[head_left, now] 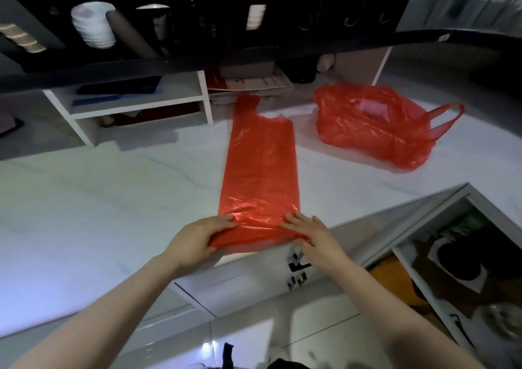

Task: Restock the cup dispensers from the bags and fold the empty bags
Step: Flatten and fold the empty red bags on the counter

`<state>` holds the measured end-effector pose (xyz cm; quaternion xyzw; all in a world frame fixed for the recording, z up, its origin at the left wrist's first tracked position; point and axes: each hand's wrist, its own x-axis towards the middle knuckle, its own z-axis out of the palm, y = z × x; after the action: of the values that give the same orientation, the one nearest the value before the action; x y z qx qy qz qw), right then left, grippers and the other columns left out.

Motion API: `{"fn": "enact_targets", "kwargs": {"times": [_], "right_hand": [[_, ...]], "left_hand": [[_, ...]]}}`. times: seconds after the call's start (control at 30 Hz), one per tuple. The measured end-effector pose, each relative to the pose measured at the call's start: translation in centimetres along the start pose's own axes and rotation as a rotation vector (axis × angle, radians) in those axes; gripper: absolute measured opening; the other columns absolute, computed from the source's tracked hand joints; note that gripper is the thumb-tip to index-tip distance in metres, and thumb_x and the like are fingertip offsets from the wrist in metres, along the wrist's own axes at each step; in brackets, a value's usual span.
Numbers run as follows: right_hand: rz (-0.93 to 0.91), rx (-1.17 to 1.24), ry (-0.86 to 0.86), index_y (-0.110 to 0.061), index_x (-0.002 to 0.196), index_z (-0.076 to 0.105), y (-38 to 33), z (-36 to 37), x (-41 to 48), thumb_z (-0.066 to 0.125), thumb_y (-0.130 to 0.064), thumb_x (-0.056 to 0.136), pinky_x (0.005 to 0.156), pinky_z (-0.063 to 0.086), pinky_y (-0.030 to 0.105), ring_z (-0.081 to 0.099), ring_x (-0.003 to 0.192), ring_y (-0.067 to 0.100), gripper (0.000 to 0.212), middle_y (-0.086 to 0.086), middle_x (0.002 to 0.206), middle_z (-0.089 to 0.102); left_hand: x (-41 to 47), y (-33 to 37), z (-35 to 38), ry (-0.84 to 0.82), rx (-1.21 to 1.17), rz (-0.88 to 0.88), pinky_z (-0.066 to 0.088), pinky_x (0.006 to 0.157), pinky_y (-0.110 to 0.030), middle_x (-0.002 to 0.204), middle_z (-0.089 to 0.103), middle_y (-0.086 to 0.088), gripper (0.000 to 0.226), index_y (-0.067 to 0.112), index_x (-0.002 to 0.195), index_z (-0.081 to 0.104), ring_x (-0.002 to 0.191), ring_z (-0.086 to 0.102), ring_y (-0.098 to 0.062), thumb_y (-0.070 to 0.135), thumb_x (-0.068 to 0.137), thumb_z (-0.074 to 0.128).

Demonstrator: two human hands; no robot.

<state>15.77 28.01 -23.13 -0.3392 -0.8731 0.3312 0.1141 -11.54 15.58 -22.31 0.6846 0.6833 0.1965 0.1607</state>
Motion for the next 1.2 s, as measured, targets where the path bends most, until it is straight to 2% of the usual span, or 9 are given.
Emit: {"fn": "enact_targets", "kwargs": {"times": [0.13, 0.23, 0.4, 0.5, 0.63, 0.87, 1.07, 1.13, 1.2], "right_hand": [[0.187, 0.072, 0.207, -0.011, 0.109, 0.070, -0.1, -0.2, 0.4, 0.062, -0.023, 0.091, 0.098, 0.037, 0.018, 0.049, 0.119, 0.010, 0.023, -0.006, 0.123, 0.060], [0.308, 0.085, 0.316, -0.013, 0.074, 0.067, -0.3, 0.4, 1.0, 0.065, -0.029, 0.088, 0.074, 0.034, 0.009, 0.051, 0.098, 0.012, 0.021, -0.010, 0.096, 0.057], [0.351, 0.013, 0.478, -0.009, 0.069, 0.066, -0.5, 2.2, 1.7, 0.066, -0.029, 0.087, 0.086, 0.033, 0.023, 0.039, 0.100, 0.012, 0.027, -0.005, 0.096, 0.051], [0.356, -0.019, 0.493, -0.012, 0.068, 0.065, -0.4, 2.5, 1.9, 0.066, -0.029, 0.087, 0.083, 0.024, 0.018, 0.034, 0.099, 0.010, 0.026, -0.006, 0.097, 0.046], [0.396, -0.062, 0.496, -0.015, 0.068, 0.064, -0.6, 3.0, 2.2, 0.058, -0.039, 0.091, 0.087, 0.030, 0.023, 0.029, 0.099, 0.007, 0.034, -0.008, 0.099, 0.042], [0.434, -0.085, 0.482, -0.017, 0.069, 0.062, -1.2, 2.9, 2.5, 0.056, -0.044, 0.091, 0.090, 0.033, 0.025, 0.032, 0.102, 0.010, 0.035, -0.008, 0.101, 0.042], [0.438, -0.114, 0.462, -0.015, 0.075, 0.065, -1.5, 2.7, 2.2, 0.051, -0.044, 0.093, 0.090, 0.032, 0.024, 0.033, 0.105, 0.012, 0.037, -0.008, 0.102, 0.041], [0.441, -0.132, 0.457, -0.015, 0.077, 0.065, -1.7, 2.6, 2.3, 0.050, -0.045, 0.094, 0.092, 0.033, 0.024, 0.033, 0.106, 0.013, 0.037, -0.007, 0.102, 0.040], [0.441, -0.163, 0.449, -0.015, 0.079, 0.066, -1.8, 2.6, 2.3, 0.049, -0.047, 0.094, 0.094, 0.033, 0.026, 0.033, 0.107, 0.014, 0.039, -0.006, 0.104, 0.041]], "left_hand": [[1.2, 1.0, 0.1, 0.105, -0.303, -0.285, 0.051, 0.085, -0.031, 0.098, 0.073, 0.010, 0.019, 0.027, 0.098, 0.073, 0.097, 0.066, -0.012, 0.021, 0.089, 0.058], [1.9, 1.2, 0.4, 0.255, -0.353, -0.362, 0.049, 0.070, -0.029, 0.079, 0.072, 0.004, 0.014, 0.018, 0.085, 0.072, 0.078, 0.065, -0.016, 0.022, 0.090, 0.060], [2.0, 0.8, 1.6, 0.394, -0.283, -0.420, 0.034, 0.052, -0.025, 0.059, 0.058, 0.009, 0.024, 0.025, 0.065, 0.056, 0.056, 0.052, -0.010, 0.025, 0.088, 0.062], [2.1, 0.7, 1.6, 0.404, -0.332, -0.485, 0.035, 0.055, -0.015, 0.072, 0.063, 0.014, 0.006, 0.032, 0.088, 0.061, 0.065, 0.056, -0.001, 0.028, 0.086, 0.064], [2.2, 0.5, 2.2, 0.440, -0.353, -0.515, 0.039, 0.059, -0.023, 0.077, 0.067, 0.007, 0.017, 0.027, 0.102, 0.062, 0.071, 0.060, -0.012, 0.028, 0.085, 0.066], [1.8, 0.5, 2.4, 0.484, -0.318, -0.537, 0.033, 0.052, -0.019, 0.066, 0.059, 0.010, 0.017, 0.024, 0.073, 0.055, 0.063, 0.053, -0.004, 0.031, 0.087, 0.061], [1.9, 0.4, 2.3, 0.506, -0.242, -0.485, 0.031, 0.052, -0.028, 0.060, 0.052, 0.001, 0.034, 0.014, 0.058, 0.050, 0.063, 0.050, -0.022, 0.032, 0.086, 0.058], [1.9, 0.4, 2.2, 0.513, -0.224, -0.493, 0.036, 0.063, -0.029, 0.077, 0.056, -0.002, 0.023, 0.015, 0.070, 0.055, 0.078, 0.053, -0.025, 0.032, 0.085, 0.060], [1.7, 0.8, 2.3, 0.514, -0.185, -0.468, 0.040, 0.089, -0.030, 0.116, 0.055, -0.009, 0.029, 0.012, 0.107, 0.058, 0.110, 0.049, -0.026, 0.029, 0.084, 0.065]]}}
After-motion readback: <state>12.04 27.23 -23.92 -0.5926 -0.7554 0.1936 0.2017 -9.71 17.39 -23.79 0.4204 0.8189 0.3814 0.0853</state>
